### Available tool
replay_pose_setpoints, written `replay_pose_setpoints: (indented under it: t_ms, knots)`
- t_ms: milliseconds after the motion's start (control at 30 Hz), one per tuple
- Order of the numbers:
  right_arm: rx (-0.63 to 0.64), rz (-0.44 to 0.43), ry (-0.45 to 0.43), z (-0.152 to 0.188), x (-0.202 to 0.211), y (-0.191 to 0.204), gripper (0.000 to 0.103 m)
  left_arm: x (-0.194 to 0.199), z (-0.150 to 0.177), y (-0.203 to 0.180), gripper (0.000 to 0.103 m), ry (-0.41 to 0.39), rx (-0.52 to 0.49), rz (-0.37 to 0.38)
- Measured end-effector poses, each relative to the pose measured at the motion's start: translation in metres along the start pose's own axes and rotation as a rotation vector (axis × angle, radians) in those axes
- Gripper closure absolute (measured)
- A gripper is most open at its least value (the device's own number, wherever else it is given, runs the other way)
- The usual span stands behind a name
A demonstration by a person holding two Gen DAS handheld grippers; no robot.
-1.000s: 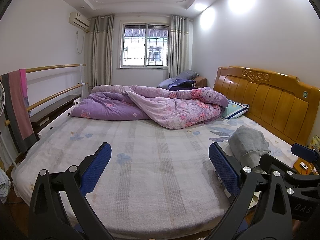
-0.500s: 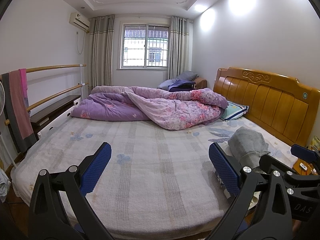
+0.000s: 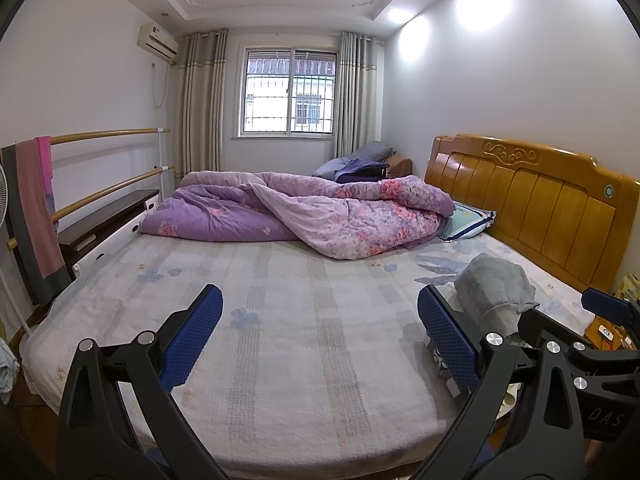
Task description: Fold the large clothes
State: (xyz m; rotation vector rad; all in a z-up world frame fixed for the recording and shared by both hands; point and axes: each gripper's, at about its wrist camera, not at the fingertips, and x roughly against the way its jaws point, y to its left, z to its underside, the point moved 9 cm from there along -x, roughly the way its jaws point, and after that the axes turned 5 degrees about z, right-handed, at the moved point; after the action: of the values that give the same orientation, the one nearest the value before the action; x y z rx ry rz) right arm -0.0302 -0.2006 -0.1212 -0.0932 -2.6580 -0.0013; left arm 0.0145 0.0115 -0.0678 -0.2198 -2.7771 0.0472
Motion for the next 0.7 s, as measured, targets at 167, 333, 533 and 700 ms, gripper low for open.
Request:
replay_pose_setpoints:
  t_ms: [167, 333, 533, 700]
  knots:
    - [0.000, -0.001, 0.002, -0.0009, -0.0017, -0.0003, 0.008, -0.0002, -0.0001, -0.0002, 0.005, -0.002, 0.001, 0.001]
    - [-0.001, -0.002, 0.003, -0.0009, -0.0016, -0.0001, 0.008, -0.0011, 0.0003, 0.0006, 0.005, -0.001, 0.000, 0.002]
    - [0.002, -0.002, 0.005, -0.0016, -0.0028, 0.0005, 0.008, -0.0024, 0.0012, 0.0034, 0.005, 0.001, 0.003, 0.001]
    - [0.002, -0.004, 0.007, -0.0017, -0.0032, 0.0006, 0.008, -0.0016, 0.0013, 0.0033, 0.005, 0.000, -0.001, -0.001]
